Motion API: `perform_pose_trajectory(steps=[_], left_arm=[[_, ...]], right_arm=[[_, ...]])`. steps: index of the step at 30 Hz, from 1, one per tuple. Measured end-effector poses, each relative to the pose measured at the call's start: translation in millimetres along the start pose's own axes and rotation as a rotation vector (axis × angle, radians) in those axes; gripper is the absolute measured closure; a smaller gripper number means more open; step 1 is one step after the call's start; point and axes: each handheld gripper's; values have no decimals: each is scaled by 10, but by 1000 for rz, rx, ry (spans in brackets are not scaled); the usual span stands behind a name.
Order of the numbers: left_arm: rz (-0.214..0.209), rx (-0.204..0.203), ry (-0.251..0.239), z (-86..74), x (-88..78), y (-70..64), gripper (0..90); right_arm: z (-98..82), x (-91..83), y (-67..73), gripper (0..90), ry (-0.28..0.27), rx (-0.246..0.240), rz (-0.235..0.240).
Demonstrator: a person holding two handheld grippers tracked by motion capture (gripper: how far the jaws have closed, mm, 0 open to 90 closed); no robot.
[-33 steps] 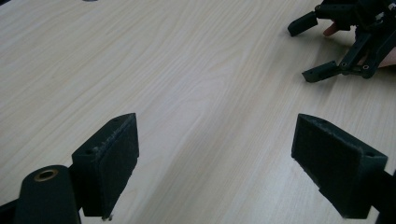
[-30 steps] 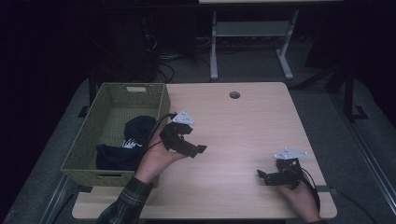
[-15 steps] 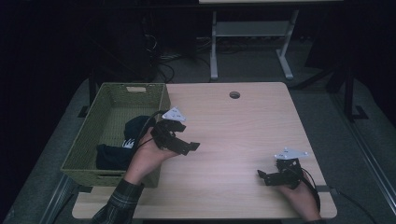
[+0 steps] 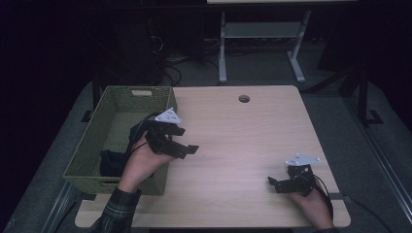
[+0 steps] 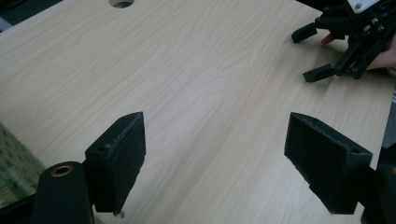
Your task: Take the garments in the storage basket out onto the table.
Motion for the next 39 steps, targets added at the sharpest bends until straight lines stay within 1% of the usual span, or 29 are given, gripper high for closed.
perform_pose_trajectory(steps=[1, 5, 10, 14, 19, 23, 24, 27, 35, 39], left_arm=[[0, 0, 0, 0, 0, 0, 207], [20, -8, 7, -20, -88, 61, 210], [29, -17, 13, -49, -174, 119, 215], [53, -30, 22, -92, -249, 177, 215], [67, -26, 33, -128, -315, 222, 215], [79, -33, 39, -164, -364, 256, 218], [85, -32, 49, -183, -393, 279, 220], [92, -39, 55, -207, -422, 305, 222], [136, -64, 59, -303, -568, 421, 225], [162, -74, 72, -349, -626, 470, 226]], right_arm=[[0, 0, 0, 28, 0, 0, 0], [0, 0, 0, 28, 0, 0, 0], [0, 0, 0, 28, 0, 0, 0], [0, 0, 0, 28, 0, -1, 0], [0, 0, 0, 28, 0, -1, 0], [0, 0, 0, 28, 0, -1, 0], [0, 0, 0, 28, 0, -1, 0], [0, 0, -1, 28, 0, -1, 0], [0, 0, -1, 28, 0, -1, 0], [0, 0, 0, 28, 0, -1, 0]])
Point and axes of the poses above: each handheld gripper's, and its own axes: x roughly forward along the jaws, z roughly out of its top, y roughly to its left, and after that the axes turned 3 degrees about -x, right-handed
